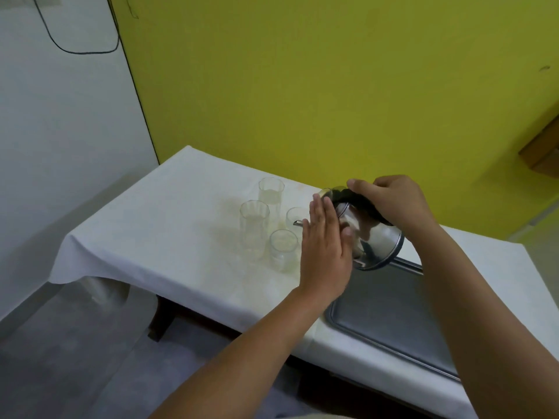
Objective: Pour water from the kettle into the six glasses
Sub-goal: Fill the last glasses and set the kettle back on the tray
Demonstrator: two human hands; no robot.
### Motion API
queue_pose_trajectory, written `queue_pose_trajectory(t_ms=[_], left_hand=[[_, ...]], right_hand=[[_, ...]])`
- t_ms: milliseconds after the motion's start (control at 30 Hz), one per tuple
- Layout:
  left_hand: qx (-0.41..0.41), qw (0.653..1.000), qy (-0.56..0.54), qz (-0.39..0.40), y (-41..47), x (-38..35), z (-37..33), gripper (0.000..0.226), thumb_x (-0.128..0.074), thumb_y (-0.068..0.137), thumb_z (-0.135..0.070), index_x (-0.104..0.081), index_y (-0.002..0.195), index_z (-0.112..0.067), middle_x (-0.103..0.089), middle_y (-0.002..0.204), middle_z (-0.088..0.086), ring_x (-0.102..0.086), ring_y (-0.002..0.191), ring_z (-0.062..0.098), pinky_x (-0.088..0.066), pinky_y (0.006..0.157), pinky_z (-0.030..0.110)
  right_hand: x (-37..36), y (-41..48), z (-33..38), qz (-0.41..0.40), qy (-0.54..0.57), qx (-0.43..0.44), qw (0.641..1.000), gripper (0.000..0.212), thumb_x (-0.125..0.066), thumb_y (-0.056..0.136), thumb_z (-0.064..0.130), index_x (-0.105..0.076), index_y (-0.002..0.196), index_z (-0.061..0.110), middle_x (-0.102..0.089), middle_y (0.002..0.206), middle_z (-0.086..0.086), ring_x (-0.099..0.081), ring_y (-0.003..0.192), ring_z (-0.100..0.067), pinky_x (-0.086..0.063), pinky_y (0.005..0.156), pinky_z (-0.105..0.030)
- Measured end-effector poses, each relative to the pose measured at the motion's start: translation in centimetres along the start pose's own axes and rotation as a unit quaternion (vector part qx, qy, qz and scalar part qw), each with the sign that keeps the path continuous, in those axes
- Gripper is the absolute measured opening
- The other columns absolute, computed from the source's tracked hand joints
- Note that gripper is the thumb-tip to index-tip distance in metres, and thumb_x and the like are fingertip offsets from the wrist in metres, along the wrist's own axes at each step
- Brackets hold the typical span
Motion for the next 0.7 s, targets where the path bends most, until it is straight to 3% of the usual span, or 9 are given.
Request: queue_pose_trajectory(t_ms=[333, 700], left_hand=[[0.039, 0.999, -0.025, -0.003, -1.5, -1.5, 1.2, 0.061, -0.017, 0.097, -0.035, 0.004, 0.146, -0.005, 0.011, 0.156, 0.010, 0.015, 0.141, 0.011, 0.002, 0.114, 0.034], [0.041, 0.999, -0.008, 0.021, -2.8, -2.2, 2.1, 0.059, -0.022, 0.100, -0.029, 0.009, 0.145, -0.007, 0.014, 0.155, 0.006, 0.015, 0.143, 0.014, 0.001, 0.118, 0.038]], right_hand=[[-1.1, -0.5, 0.6, 0.016, -0.117, 0.016, 0.993, 0.059, -0.067, 0.078, 0.059, -0.041, 0.055, 0.011, -0.043, 0.052, -0.008, -0.040, 0.053, -0.024, -0.031, 0.056, -0.033], [-2.1, -0.9, 0.1, 0.034, -0.150, 0.014, 0.988, 0.056, -0.066, 0.080, 0.058, -0.045, 0.058, 0.010, -0.046, 0.052, -0.007, -0.046, 0.058, -0.025, -0.033, 0.056, -0.033]])
Point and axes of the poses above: each hand's wrist, its own y-axis towards the middle knuckle, its own x-axis out of the back of the hand, z = x × y, the point moved 6 cm from there along y, towards the middle knuckle
